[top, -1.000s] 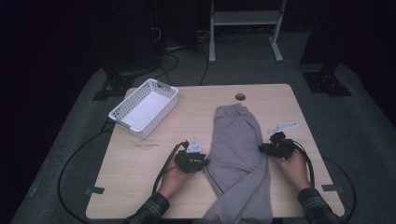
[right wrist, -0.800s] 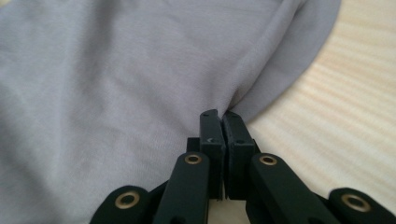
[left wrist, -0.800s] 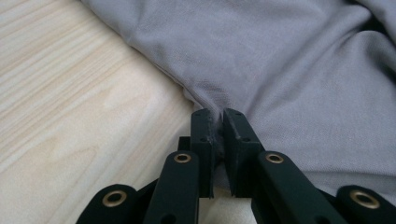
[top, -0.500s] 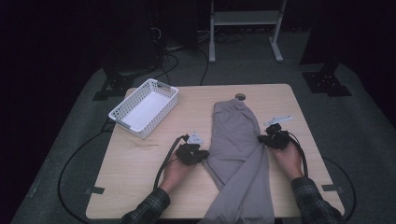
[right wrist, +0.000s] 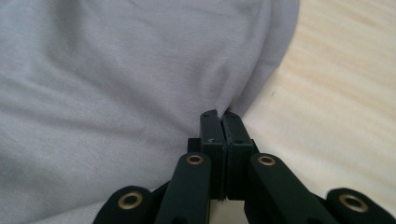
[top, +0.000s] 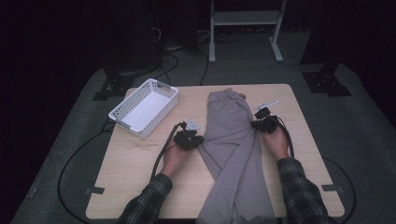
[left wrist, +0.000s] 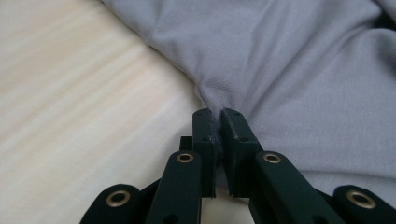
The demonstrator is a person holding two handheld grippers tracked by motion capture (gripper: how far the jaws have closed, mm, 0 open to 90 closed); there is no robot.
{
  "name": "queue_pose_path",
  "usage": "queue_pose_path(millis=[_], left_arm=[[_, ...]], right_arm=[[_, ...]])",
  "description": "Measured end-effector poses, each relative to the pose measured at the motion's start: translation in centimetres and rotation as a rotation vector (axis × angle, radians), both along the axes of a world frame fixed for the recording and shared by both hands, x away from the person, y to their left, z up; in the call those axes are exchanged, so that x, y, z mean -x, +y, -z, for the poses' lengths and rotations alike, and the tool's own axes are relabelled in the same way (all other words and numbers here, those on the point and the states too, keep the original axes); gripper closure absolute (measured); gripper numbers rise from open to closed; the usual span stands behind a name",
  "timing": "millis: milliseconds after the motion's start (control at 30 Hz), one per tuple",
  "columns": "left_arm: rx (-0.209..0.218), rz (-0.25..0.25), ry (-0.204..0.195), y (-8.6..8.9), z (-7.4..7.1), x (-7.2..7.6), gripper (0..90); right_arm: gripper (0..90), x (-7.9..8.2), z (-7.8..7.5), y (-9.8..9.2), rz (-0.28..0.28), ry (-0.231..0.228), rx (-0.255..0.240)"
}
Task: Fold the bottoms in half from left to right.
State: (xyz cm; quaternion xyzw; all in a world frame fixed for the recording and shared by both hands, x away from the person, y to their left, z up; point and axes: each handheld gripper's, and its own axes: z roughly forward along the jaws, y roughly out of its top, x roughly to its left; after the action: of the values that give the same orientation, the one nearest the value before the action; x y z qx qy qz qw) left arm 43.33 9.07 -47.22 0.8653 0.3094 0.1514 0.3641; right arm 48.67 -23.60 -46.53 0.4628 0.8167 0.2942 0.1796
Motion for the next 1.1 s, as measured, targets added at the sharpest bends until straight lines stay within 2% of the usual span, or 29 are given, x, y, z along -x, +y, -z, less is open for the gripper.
queue_pose_path(millis=[33,133,167,267,333,433,500,567,600,667,733,967,1100], left_arm=[[-0.005,-0.009,-0.008,0.0,0.0,-0.2,84.6],[-0.009,-0.028,-0.017,0.1,0.0,-1.1,84.5],[-0.001,-0.033,-0.014,0.1,0.1,-1.4,84.4],[0.031,-0.045,-0.001,0.2,0.2,-1.6,82.4],[0.038,-0.058,0.010,0.3,0.2,-1.6,76.2],[0.085,-0.062,0.015,0.9,-0.2,-1.2,63.9],[0.118,-0.054,0.025,1.2,-0.5,-0.8,56.2],[0.124,-0.038,0.021,1.4,-0.9,-0.1,50.6],[0.129,-0.026,0.021,1.4,-1.2,0.4,47.5],[0.129,-0.011,0.014,1.5,-1.4,1.1,44.5],[0.136,0.011,0.006,1.5,-1.7,2.0,42.8],[0.143,0.071,0.006,1.1,-2.0,4.8,42.2],[0.109,0.094,0.022,1.3,-1.7,6.0,40.8]], right_arm=[[88.9,-0.2,0.1,0.0,0.004,-0.009,-0.007],[88.8,-1.1,0.1,-0.1,0.021,0.011,-0.034],[88.7,-1.4,0.1,0.0,0.015,0.004,-0.024],[86.9,-1.5,0.2,0.2,0.016,-0.004,-0.033],[75.9,-1.3,0.0,0.0,0.026,-0.010,-0.046],[65.7,-0.5,-1.1,-1.0,0.028,-0.032,-0.105],[62.7,0.4,-1.9,-1.6,0.008,-0.046,-0.151],[59.0,1.4,-2.5,-1.9,-0.011,-0.052,-0.176],[56.4,1.9,-2.8,-2.0,-0.028,-0.040,-0.190],[55.0,3.1,-3.2,-2.0,-0.050,-0.057,-0.187],[52.5,4.4,-3.5,-2.1,-0.076,-0.051,-0.203],[50.8,8.6,-4.2,-1.2,-0.163,-0.052,-0.191],[50.7,10.7,-4.3,0.1,-0.228,-0.045,-0.186]])
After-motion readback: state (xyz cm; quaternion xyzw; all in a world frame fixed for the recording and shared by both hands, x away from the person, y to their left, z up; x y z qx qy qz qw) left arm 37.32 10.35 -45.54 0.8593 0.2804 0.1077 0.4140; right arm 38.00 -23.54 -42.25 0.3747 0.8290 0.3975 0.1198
